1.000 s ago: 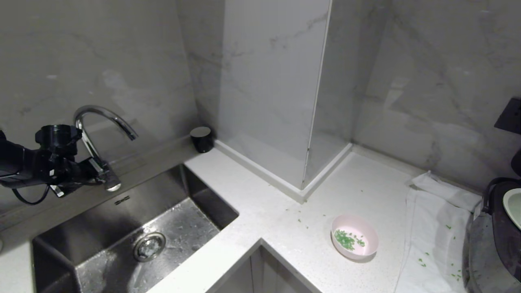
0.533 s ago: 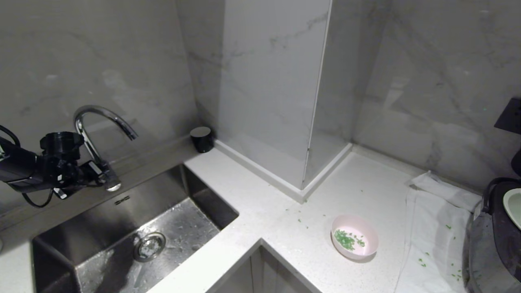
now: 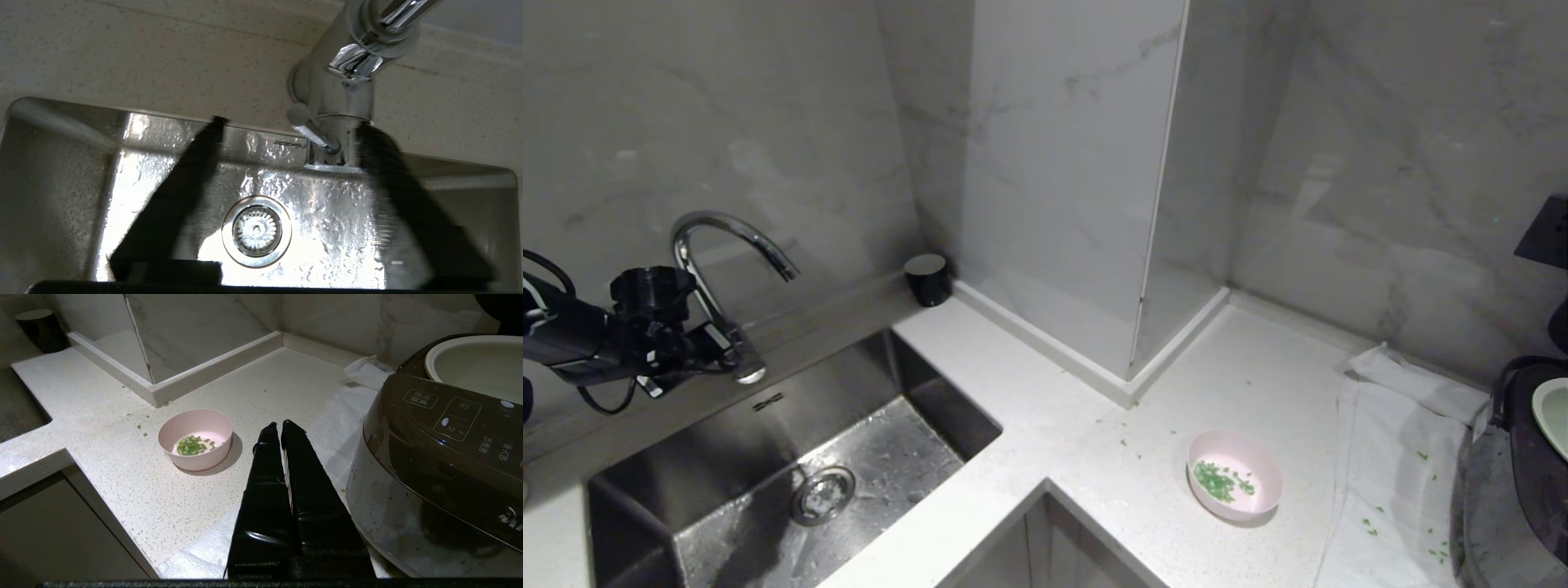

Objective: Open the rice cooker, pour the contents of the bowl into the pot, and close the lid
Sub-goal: Turn on the tap

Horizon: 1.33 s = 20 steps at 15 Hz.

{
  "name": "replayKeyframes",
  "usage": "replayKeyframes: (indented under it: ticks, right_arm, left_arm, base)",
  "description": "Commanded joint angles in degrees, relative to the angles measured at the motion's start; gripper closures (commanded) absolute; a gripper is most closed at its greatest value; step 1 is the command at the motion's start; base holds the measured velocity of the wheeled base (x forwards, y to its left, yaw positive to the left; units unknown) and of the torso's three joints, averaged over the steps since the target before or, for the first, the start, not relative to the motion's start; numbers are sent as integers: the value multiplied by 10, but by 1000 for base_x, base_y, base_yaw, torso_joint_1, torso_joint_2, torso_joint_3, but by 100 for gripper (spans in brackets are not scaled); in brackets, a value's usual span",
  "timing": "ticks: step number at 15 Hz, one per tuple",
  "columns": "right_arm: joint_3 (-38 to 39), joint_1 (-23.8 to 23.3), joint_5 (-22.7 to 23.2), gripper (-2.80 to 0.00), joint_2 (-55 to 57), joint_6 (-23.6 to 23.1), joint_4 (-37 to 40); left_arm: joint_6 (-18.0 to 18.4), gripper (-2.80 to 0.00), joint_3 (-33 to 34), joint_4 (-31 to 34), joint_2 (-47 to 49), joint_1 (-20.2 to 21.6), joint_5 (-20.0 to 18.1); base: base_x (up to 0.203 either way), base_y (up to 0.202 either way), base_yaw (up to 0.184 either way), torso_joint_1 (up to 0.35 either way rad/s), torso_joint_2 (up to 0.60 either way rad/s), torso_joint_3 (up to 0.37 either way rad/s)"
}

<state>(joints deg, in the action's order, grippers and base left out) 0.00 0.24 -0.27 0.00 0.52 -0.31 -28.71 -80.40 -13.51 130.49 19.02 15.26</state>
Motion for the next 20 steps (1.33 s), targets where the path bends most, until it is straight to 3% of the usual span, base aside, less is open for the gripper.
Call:
replayKeyframes:
  ticks: [1,5,20]
  right_arm:
    - [1,0,0,0,0,0,0]
    - [1,0,0,0,0,0,0]
    - [1,0,0,0,0,0,0]
  left_arm:
    - [-2,0,-11,-1,11,3,2]
    - [-6,0,-15,-2,16,4,18]
    - [-8,0,31,0,-11,0,12]
  base:
    - [0,0,0,0,0,0]
    - [0,0,0,0,0,0]
    - [0,0,0,0,0,0]
